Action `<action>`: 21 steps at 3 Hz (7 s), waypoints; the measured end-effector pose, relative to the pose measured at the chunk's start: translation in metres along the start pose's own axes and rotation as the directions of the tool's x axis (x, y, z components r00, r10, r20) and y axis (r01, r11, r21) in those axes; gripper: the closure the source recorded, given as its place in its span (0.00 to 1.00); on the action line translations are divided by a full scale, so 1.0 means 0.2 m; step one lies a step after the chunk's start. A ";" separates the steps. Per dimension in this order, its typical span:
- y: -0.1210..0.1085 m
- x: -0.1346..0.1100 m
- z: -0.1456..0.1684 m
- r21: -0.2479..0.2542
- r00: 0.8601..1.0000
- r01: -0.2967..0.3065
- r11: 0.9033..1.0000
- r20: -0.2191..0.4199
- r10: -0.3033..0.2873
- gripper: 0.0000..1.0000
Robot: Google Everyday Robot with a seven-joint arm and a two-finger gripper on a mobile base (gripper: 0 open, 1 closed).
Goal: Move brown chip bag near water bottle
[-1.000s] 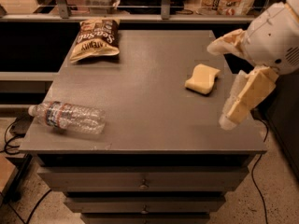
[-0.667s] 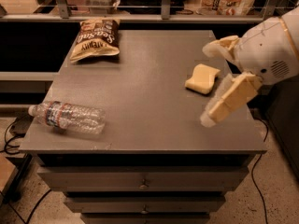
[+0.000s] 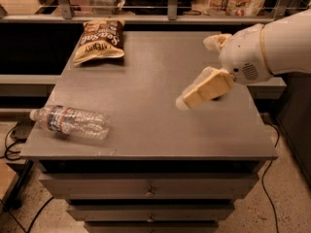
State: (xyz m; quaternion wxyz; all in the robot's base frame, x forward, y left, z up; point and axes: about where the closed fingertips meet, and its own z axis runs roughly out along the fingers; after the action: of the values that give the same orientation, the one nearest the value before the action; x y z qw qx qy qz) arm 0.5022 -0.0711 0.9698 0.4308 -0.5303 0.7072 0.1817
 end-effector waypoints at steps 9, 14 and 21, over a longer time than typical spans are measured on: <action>-0.51 -0.38 1.21 0.009 0.968 -0.213 0.977 0.140 0.209 0.00; -0.74 -0.47 1.85 -0.037 0.947 -0.243 0.969 0.207 0.245 0.17; -0.50 -0.61 1.10 -0.178 0.947 -0.169 0.969 0.245 0.210 1.00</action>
Offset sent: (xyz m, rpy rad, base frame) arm 0.1203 0.0423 -0.0366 0.0097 0.0481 -0.2078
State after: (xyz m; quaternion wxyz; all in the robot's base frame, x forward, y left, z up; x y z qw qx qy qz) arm 0.6919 0.1212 0.9643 0.4586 -0.4629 0.6756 0.3450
